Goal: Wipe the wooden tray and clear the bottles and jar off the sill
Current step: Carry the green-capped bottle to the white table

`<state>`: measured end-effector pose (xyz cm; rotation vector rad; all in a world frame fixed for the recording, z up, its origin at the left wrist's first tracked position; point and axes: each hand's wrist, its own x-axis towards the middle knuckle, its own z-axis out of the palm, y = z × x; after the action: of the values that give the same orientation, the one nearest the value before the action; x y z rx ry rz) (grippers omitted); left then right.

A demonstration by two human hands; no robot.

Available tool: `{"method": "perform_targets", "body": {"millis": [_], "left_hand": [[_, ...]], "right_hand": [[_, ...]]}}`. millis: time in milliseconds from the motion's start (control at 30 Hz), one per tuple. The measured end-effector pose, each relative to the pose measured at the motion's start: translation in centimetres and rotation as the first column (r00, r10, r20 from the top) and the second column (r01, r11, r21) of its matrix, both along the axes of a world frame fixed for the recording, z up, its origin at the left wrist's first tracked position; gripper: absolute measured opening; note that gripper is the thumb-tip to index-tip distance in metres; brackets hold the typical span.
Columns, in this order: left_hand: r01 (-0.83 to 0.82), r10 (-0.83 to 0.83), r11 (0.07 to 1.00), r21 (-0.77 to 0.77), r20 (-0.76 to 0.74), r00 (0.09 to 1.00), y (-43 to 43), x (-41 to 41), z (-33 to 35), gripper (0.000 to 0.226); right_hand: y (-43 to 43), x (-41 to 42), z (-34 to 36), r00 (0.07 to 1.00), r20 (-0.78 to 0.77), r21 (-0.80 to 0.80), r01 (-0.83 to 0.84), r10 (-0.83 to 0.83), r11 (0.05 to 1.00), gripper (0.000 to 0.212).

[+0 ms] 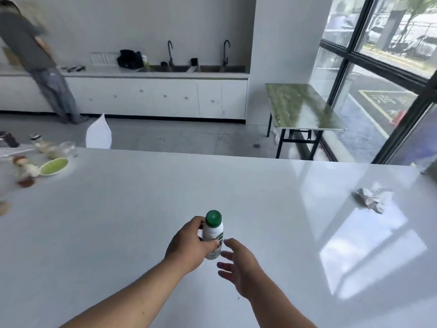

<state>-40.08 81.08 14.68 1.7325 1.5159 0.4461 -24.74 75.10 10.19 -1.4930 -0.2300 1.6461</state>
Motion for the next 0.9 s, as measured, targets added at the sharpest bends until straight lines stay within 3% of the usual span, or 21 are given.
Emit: {"method": "perform_targets", "body": {"millis": [300,400,733,900], "left_hand": [[-0.192,0.185,0.974,-0.121,-0.068,0.98,7.2,-1.5,-4.4,0.064],[-0.225,0.213,0.963,-0.148,-0.092,0.973,9.2,-1.8,-5.6,0.057],[-0.229,0.217,0.957,-0.181,-0.079,0.973,12.8,-2.0,-9.1,0.045],[-0.176,0.157,0.96,-0.217,-0.102,0.982,12.5,-3.4,-9.3,0.062]], "right_hand": [[9.8,-0.9,-5.1,0.985,-0.081,-0.087,-0.162,0.155,0.983,0.024],[12.0,-1.3,-6.5,0.981,-0.091,-0.096,-0.18,0.171,0.979,0.02],[14.6,-2.3,-9.2,0.991,-0.122,-0.107,-0.063,0.05,0.992,0.019],[13.7,-3.5,-8.5,0.997,-0.069,-0.118,-0.031,0.023,0.992,0.021]]}}
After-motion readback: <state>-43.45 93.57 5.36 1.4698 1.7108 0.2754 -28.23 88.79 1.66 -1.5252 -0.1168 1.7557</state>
